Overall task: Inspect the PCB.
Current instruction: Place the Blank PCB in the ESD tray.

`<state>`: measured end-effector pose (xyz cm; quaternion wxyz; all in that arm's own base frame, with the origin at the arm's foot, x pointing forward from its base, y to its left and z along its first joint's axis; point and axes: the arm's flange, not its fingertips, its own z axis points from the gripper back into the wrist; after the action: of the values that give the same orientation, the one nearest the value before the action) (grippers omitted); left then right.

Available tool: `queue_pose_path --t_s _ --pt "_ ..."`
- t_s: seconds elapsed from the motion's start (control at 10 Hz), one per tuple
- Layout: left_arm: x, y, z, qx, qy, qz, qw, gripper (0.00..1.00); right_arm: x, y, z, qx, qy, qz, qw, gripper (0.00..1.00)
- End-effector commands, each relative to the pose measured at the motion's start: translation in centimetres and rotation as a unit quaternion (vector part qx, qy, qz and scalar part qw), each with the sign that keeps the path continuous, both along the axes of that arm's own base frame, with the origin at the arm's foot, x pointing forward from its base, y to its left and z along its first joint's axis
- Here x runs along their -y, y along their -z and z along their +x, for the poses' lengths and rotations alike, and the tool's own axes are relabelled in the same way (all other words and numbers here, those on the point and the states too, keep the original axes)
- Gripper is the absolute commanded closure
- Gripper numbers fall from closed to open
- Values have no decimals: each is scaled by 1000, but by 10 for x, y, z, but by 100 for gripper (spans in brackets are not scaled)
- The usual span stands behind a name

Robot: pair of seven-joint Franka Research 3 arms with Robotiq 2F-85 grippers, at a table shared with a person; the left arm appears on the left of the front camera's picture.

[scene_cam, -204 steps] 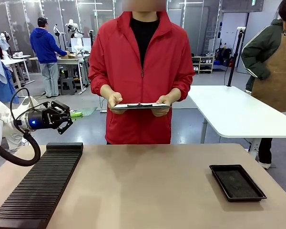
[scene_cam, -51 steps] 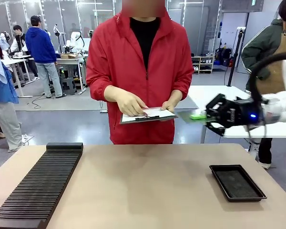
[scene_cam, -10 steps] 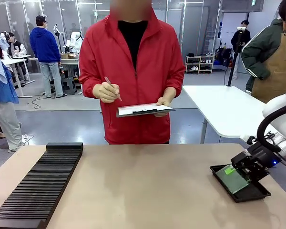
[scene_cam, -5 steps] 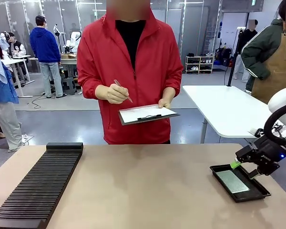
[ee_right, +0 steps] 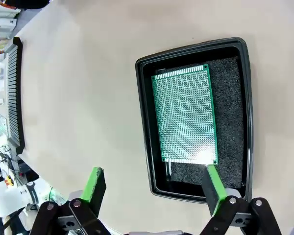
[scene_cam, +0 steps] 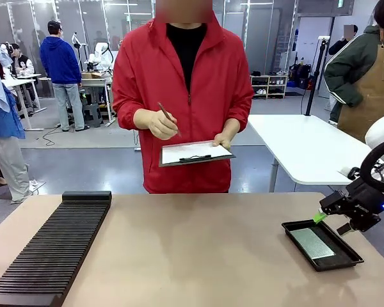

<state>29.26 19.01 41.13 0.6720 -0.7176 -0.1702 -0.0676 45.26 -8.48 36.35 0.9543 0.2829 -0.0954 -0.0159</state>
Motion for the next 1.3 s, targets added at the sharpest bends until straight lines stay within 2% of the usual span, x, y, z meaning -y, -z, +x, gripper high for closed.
queue_pose_path --t_s 0.0,1.0,1.2 --pt "-1 0 -1 0 1 2 1000 0 0 2 3 -3 -1 -1 1000 0" --pt "-1 0 -1 0 1 2 1000 0 0 1 0 -1 0 1 1000 0" --pt "-1 0 -1 0 1 2 1000 0 19 -58 -33 -34 -17 90 995 0"
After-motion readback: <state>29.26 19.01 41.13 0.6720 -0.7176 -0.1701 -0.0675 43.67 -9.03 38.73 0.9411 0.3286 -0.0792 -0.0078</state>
